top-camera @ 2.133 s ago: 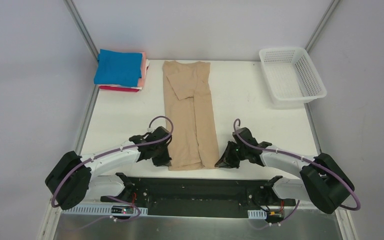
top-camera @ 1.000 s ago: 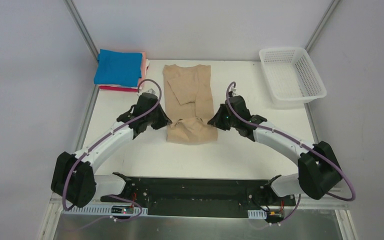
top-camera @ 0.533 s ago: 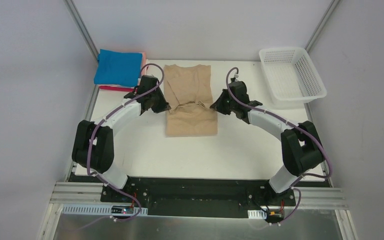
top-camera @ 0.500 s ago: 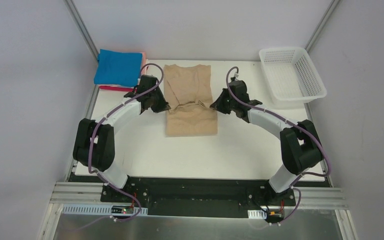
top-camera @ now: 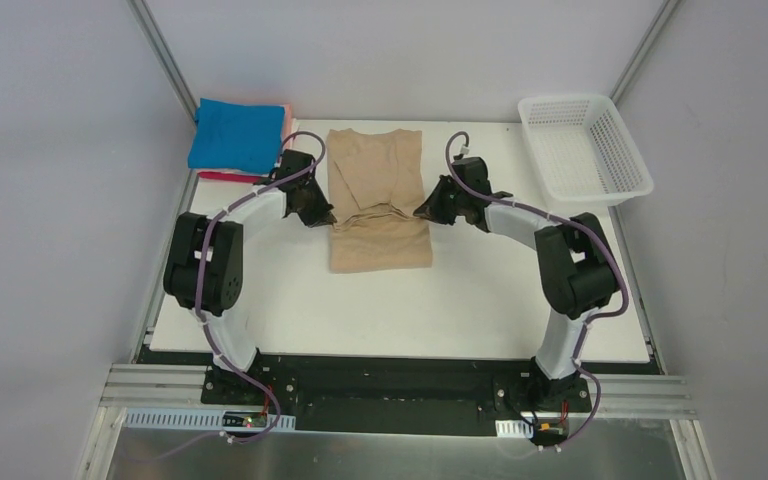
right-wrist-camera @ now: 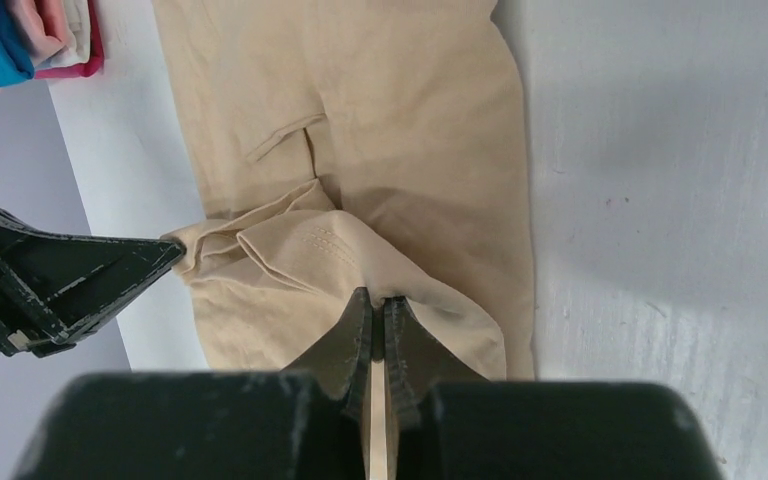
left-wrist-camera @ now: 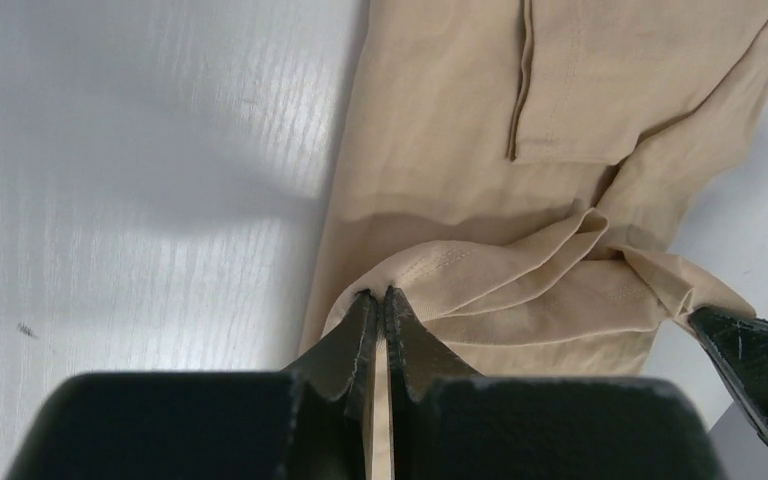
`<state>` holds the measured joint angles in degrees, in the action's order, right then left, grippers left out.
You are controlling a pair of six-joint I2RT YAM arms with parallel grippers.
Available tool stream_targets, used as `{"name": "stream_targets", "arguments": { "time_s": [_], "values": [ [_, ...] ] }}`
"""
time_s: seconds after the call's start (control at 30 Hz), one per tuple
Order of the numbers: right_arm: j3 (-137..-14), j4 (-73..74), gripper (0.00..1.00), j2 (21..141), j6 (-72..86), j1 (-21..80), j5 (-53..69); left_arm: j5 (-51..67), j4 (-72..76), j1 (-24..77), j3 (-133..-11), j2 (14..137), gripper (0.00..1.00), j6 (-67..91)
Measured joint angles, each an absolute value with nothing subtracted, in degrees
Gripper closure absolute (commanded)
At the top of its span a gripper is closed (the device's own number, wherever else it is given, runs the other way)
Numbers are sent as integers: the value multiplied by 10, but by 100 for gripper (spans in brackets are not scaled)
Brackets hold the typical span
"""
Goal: Fold and stack the t-shirts
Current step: Fold the folded rectangular tshirt in 1/3 of the way
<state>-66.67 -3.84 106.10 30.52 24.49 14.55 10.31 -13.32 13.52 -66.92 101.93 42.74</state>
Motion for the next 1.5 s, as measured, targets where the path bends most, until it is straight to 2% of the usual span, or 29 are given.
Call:
{"name": "stream_targets", "arguments": {
  "time_s": [0.2,0.3,0.33,0.4,0.47,0.53,0.57,0.6,0.77,0.9,1.0,1.23,1.5],
  "values": [
    [-682,-43,99,1084,310,241,146,113,-134,134,-712,1074,100,428],
    [-697,-42,89,1101,314,237,147,100,-145,134,-718,1085,77,429],
    [-706,-41,81,1110,315,235,147,93,-149,134,-718,1085,65,428],
    [-721,-38,57,1123,321,232,152,73,-158,134,-720,1082,40,428],
    [-731,-29,38,1127,322,230,155,57,-162,134,-722,1074,24,425],
    [-743,-20,11,1126,322,228,156,45,-168,134,-723,1056,3,421],
    [-749,-16,2,1125,320,228,154,40,-170,134,-723,1043,1,417],
    [-750,-12,1,1119,318,228,153,38,-170,134,-723,1027,1,413],
    [-712,8,0,1036,311,229,142,28,-164,134,-707,921,1,407],
    [-634,-1,0,938,320,230,155,31,-161,138,-642,831,1,406],
    [-596,-13,0,908,329,233,180,58,-166,152,-601,804,1,398],
    [-550,-23,0,904,334,283,228,113,-157,219,-611,860,1,366],
    [-549,-28,0,905,333,301,245,147,-153,228,-674,993,1,359]
  ]
}}
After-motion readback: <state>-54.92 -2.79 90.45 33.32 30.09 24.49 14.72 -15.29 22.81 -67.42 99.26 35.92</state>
